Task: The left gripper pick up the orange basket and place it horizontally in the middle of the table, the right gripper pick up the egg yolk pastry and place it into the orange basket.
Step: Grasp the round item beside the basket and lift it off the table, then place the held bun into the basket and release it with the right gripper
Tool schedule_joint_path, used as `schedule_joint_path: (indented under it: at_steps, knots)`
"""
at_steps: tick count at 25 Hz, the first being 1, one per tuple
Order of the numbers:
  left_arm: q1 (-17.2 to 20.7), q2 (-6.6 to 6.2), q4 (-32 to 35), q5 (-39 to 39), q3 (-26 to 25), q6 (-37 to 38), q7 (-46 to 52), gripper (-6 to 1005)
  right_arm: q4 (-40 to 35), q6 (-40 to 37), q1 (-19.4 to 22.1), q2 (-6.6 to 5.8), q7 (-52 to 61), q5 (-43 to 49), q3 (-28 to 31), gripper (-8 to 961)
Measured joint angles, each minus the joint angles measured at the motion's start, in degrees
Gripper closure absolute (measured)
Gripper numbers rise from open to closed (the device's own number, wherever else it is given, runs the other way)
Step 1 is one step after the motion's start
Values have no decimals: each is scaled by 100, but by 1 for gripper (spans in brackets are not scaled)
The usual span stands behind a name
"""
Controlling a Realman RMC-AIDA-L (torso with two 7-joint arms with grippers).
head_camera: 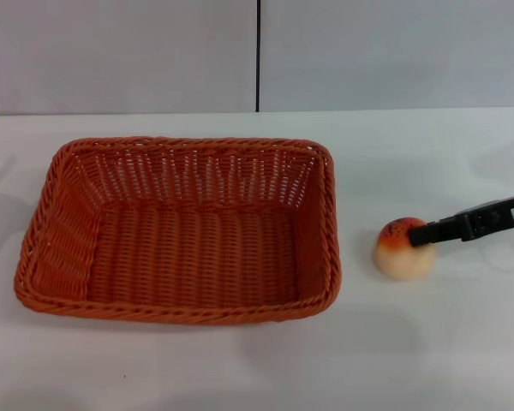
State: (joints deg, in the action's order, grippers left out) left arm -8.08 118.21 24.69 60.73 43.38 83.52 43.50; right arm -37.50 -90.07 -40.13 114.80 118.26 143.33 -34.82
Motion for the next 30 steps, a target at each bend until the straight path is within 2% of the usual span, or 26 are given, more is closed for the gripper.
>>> schedule_joint_path:
  at_steps: [4,6,9,11,13,14,17,19,20,23,24,30]
  knots:
    - [-12,1,0,0,-5,-18,0,185,-494,-563,200,71,158,-21,-21,771]
    - [-17,4,0,-1,-5,-18,1,185,-587,-708,239,87,192,-12,-34,779]
    - [-30,15,0,-11,-25,-10,11,185,-769,-1481,301,101,245,5,-40,790]
    - [-35,19,-3,-11,-37,-11,9,185,-777,-1664,301,111,245,5,-47,798]
    - [-48,26,-24,-12,-49,-11,9,185,-755,-1989,286,176,217,-22,-127,806]
    - [-70,27,-56,-11,-54,-11,7,185,-736,-2224,256,258,190,-109,-313,810]
    - [-111,18,-145,-12,-64,-14,3,185,-722,-2405,239,315,162,-349,-621,838]
    - [-116,14,-161,-12,-67,-15,-13,185,-707,-2625,234,344,111,-1113,-1187,856]
    - [-116,15,-162,-11,-70,-8,-30,185,-707,-2625,234,344,111,-1113,-1187,869]
    - [-111,19,-164,-11,-75,13,-57,185,-723,-2891,190,325,-52,-1982,-1351,897]
    - [-102,19,-170,-10,-75,16,-58,185,-775,-3047,144,283,-165,-2569,-1323,899]
    - [-65,14,-175,-9,-76,60,-60,185,-993,-2895,164,156,-511,-3412,-1219,907]
